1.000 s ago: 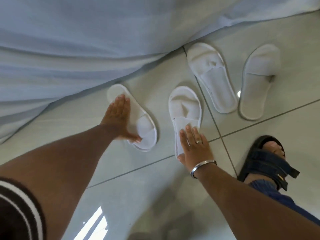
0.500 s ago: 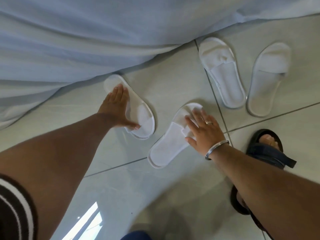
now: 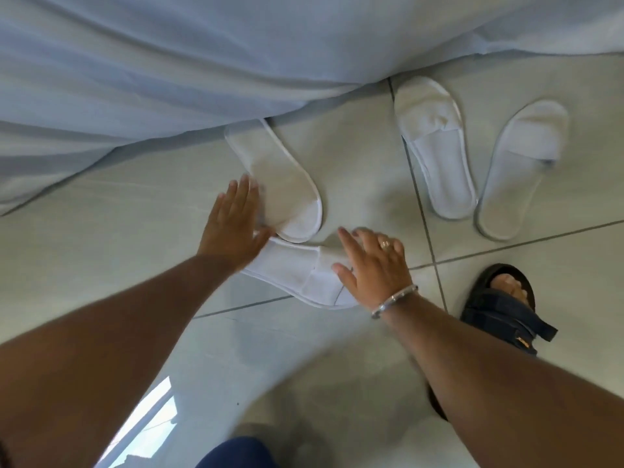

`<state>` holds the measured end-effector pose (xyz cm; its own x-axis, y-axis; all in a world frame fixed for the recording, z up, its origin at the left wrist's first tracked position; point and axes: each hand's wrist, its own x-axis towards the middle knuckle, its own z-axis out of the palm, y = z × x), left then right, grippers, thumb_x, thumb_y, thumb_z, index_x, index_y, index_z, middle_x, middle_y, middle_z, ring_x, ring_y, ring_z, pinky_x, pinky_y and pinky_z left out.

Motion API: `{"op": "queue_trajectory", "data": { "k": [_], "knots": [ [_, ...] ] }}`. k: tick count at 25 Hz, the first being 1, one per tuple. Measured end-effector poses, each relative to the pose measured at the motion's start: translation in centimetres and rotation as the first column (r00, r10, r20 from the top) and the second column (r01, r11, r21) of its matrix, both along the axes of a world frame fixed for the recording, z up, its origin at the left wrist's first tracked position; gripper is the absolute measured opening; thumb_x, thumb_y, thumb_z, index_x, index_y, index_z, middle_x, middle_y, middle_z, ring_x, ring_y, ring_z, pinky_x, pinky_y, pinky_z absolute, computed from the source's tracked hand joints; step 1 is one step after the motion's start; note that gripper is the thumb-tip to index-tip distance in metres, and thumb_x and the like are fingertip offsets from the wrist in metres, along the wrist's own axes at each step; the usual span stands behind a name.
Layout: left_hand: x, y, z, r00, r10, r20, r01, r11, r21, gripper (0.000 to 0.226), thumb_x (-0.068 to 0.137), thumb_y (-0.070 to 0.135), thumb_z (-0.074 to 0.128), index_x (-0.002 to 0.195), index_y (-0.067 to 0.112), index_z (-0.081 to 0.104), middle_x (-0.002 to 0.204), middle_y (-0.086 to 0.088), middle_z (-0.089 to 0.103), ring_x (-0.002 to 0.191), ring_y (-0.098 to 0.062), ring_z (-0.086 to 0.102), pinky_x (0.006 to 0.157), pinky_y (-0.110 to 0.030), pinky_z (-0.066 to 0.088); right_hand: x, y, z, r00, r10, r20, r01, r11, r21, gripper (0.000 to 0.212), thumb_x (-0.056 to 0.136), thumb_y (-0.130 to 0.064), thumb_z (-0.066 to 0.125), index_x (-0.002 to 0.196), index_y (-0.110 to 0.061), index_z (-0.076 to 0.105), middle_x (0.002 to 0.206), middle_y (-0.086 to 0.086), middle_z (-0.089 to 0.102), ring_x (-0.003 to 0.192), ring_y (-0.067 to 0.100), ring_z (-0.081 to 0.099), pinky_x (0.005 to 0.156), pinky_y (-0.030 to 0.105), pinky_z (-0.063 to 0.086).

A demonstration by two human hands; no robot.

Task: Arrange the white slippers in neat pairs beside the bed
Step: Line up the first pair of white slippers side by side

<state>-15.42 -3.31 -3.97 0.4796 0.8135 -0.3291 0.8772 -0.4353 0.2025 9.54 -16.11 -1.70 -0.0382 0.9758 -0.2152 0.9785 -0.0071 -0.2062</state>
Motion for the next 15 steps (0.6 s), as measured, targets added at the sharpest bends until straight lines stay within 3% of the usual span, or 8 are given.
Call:
{"op": "queue_trajectory", "data": {
  "k": [3,5,7,9,12,15],
  "knots": [
    [-1.9,-5.9,-1.1,0.997,0.061,-0.037,-0.061,0.998,0.000,0.088,0.092,0.062,0.033,0.154,0.002,0.016,0.162,-0.020,0.014,0.149,-0.036,0.013,0.119,-0.050,0.015,-0.4,5.4,-1.0,0.965,0.258,-0.047,-0.261,0.964,-0.048,0.066,0.085,-0.048,0.050,0.142,-0.018,0.035,0.152,0.006,0.033,0.134,0.033,0.035,0.103,0.050,0.031],
    [-2.4,-7.3,-1.8,0.981,0.167,-0.099,-0.170,0.985,-0.025,0.093,0.089,0.066,0.033,0.155,0.004,0.011,0.163,-0.020,0.009,0.150,-0.036,0.008,0.120,-0.052,0.012,-1.4,7.3,-2.0,0.931,0.365,0.004,-0.361,0.922,-0.137,0.069,0.087,-0.055,0.037,0.144,-0.017,0.030,0.156,0.003,0.024,0.140,0.033,0.024,0.110,0.053,0.020],
    [-3.7,-6.6,-2.5,0.965,0.227,-0.127,-0.234,0.971,-0.042,0.098,0.084,0.072,0.032,0.156,0.010,0.007,0.164,-0.019,0.003,0.150,-0.036,0.002,0.120,-0.053,0.005,-1.4,7.4,-2.8,0.935,0.350,0.050,-0.337,0.926,-0.169,0.072,0.084,-0.061,0.026,0.141,-0.017,0.037,0.155,0.001,0.027,0.139,0.033,0.026,0.111,0.054,0.015],
    [-5.6,-5.0,-2.9,0.967,0.209,-0.147,-0.215,0.976,-0.023,0.101,0.081,0.078,0.027,0.157,0.014,0.007,0.164,-0.020,0.001,0.150,-0.036,-0.001,0.120,-0.053,0.001,-0.3,6.4,-3.1,0.942,0.328,0.075,-0.316,0.939,-0.138,0.069,0.083,-0.059,0.037,0.137,-0.016,0.044,0.153,0.001,0.031,0.136,0.032,0.032,0.110,0.056,0.016],
    [-7.7,-1.8,-2.3,0.955,0.236,-0.182,-0.236,0.972,0.021,0.100,0.086,0.076,0.030,0.156,0.013,0.000,0.164,-0.019,-0.004,0.150,-0.034,-0.007,0.120,-0.051,-0.003,2.0,4.7,-3.4,0.931,0.343,0.124,-0.339,0.939,-0.056,0.062,0.079,-0.041,0.065,0.133,-0.015,0.048,0.150,0.003,0.037,0.135,0.031,0.036,0.110,0.058,0.017],
    [-6.7,-0.7,-0.7,0.952,0.291,-0.098,-0.290,0.957,0.027,0.097,0.090,0.073,0.025,0.156,0.008,-0.003,0.164,-0.018,-0.008,0.150,-0.032,-0.009,0.122,-0.048,-0.001,2.9,4.5,-2.9,0.915,0.391,0.100,-0.394,0.919,0.018,0.064,0.078,-0.036,0.065,0.136,-0.017,0.046,0.149,0.003,0.039,0.133,0.030,0.040,0.111,0.057,0.017]
  ]
}}
